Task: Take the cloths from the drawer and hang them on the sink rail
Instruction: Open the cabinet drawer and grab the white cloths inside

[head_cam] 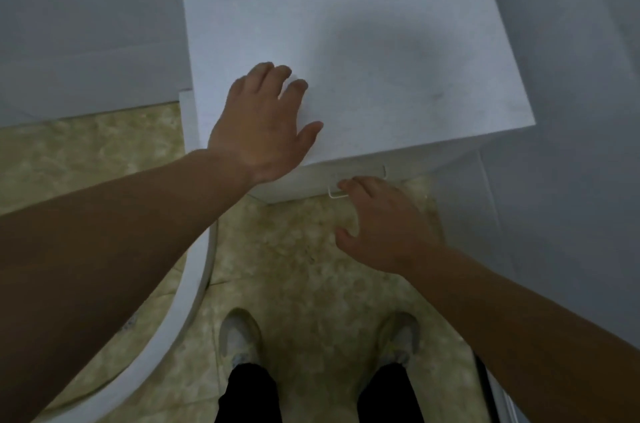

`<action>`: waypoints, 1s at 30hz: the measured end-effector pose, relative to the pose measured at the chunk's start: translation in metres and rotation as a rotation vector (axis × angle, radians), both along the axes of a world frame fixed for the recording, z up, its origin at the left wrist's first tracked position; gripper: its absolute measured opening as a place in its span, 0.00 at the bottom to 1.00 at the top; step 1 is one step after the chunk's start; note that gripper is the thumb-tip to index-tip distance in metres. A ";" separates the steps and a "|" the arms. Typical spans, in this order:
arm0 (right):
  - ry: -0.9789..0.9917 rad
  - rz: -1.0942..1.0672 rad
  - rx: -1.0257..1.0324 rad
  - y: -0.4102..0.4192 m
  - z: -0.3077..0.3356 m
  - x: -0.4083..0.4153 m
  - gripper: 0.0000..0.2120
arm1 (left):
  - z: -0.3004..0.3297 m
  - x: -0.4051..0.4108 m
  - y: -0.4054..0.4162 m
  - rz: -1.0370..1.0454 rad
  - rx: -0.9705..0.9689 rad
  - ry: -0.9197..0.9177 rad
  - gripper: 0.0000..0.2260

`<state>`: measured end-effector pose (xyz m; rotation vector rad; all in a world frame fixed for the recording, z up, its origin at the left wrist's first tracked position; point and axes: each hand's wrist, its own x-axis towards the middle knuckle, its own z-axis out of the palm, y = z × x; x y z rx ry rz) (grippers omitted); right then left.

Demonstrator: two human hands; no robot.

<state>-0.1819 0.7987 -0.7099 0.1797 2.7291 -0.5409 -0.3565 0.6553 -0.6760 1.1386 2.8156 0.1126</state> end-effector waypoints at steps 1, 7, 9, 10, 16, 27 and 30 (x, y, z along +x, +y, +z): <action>0.008 0.004 0.008 0.001 -0.011 -0.003 0.35 | -0.012 0.003 0.005 -0.002 -0.002 0.000 0.30; 0.056 -0.023 0.057 0.017 -0.059 -0.020 0.33 | -0.056 0.010 0.025 -0.010 -0.025 -0.005 0.32; 0.033 -0.015 0.089 0.022 -0.072 -0.020 0.32 | -0.060 0.006 0.030 -0.016 -0.014 0.001 0.32; 0.017 -0.011 0.108 0.022 -0.078 -0.019 0.31 | -0.061 0.004 0.032 -0.023 -0.016 -0.002 0.33; 0.024 -0.053 0.150 0.018 -0.097 -0.015 0.31 | -0.063 0.002 0.034 -0.035 -0.028 -0.019 0.33; 0.049 -0.168 0.132 0.003 -0.102 -0.014 0.35 | -0.062 0.002 0.033 -0.036 -0.037 -0.018 0.32; 0.039 -0.198 0.128 -0.001 -0.102 -0.009 0.40 | -0.062 0.001 0.033 -0.035 -0.040 -0.020 0.32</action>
